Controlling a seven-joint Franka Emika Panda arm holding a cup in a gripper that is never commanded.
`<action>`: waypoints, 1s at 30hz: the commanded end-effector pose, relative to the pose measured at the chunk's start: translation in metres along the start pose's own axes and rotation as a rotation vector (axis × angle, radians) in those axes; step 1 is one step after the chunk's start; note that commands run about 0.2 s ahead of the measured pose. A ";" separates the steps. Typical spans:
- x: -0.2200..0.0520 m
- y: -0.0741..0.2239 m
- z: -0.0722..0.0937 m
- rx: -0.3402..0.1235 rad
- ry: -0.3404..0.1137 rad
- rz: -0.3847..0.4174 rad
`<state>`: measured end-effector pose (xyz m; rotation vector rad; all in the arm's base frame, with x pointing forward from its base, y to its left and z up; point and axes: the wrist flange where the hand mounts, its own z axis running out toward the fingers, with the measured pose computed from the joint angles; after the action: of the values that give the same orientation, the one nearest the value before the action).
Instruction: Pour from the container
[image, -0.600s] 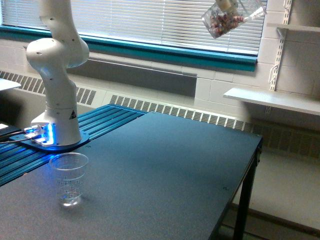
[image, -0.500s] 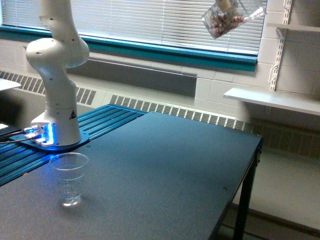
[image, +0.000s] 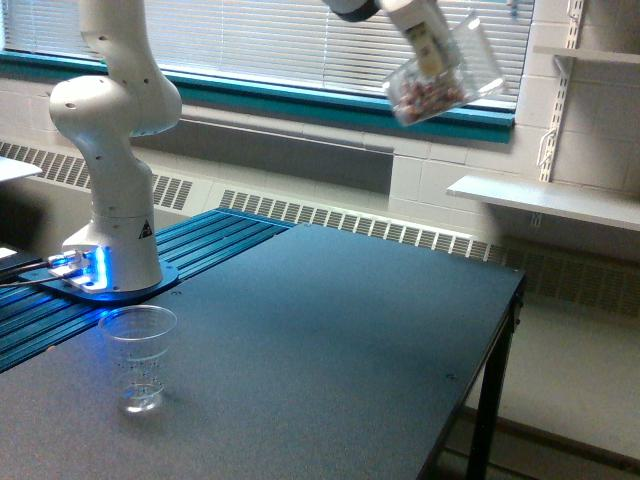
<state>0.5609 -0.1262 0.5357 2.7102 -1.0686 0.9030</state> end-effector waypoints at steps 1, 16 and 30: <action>0.023 0.074 -0.008 -0.062 0.012 0.148; 0.009 0.132 -0.012 -0.144 0.047 0.215; -0.019 0.167 -0.003 -0.180 -0.016 0.257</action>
<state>0.4525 -0.2324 0.5122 2.4893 -1.3973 0.7990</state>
